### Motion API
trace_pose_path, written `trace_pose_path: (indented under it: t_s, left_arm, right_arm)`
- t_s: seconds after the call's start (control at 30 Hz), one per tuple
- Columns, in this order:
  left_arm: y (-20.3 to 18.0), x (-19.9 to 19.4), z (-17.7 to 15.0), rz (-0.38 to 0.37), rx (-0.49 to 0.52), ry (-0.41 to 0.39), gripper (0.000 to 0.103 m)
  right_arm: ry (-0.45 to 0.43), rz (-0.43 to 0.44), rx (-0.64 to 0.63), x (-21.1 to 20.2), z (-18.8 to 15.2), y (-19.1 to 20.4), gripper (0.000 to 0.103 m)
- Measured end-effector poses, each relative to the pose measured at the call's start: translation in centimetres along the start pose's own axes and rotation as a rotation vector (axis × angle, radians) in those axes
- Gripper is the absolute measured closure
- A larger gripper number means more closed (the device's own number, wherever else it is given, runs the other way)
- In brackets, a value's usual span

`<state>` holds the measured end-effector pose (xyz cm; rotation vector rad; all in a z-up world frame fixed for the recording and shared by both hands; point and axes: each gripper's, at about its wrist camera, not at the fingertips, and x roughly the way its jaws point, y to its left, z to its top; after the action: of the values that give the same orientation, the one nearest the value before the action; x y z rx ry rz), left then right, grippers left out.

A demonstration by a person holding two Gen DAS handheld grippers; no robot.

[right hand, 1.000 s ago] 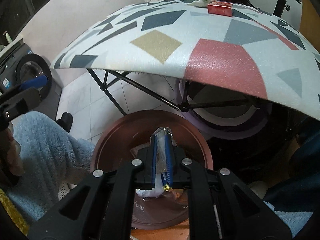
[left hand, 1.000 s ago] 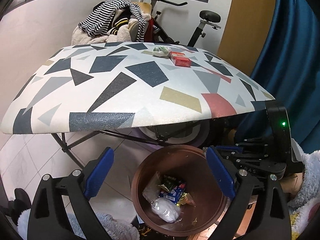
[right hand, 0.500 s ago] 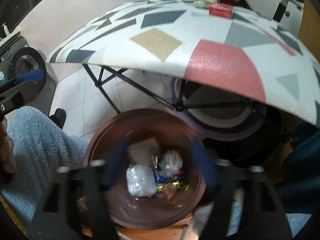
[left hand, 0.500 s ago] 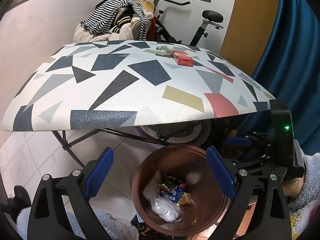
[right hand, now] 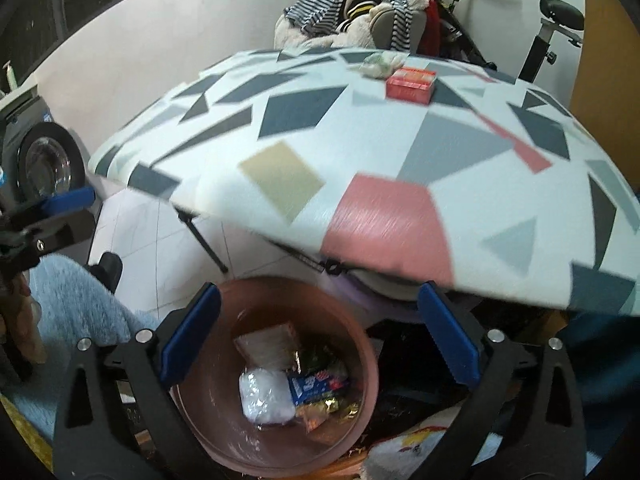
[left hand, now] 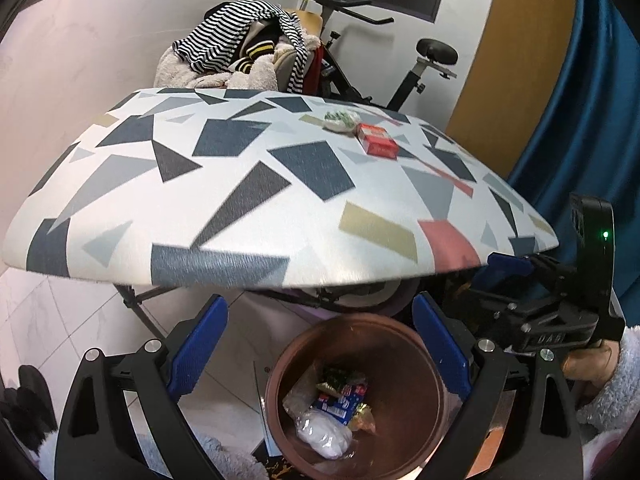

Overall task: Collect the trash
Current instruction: 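Raise both tools from the bin back over the table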

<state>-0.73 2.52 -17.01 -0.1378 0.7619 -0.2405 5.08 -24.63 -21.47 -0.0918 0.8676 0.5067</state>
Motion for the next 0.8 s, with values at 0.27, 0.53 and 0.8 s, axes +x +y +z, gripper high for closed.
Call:
trace_pose_path:
  t_s: [0.27,0.53,0.8]
  left_arm:
    - [1.7,0.8,4.6,0.031,0.011,-0.048,0.012]
    - [2.4,1.0,9.0,0.044,0.037,-0.098,0.012]
    - [4.2,2.1,11.5,0.041,0.029,-0.105,0.012]
  right_arm:
    - [-0.005,-0.048,-0.001,0.2,5.3,-2.5,0.006]
    - [-0.017,-0.091,0.0,1.3,10.1,-4.6,0.006]
    - [0.016,-0.103,0.031,4.0,13.0,-6.4,0.006]
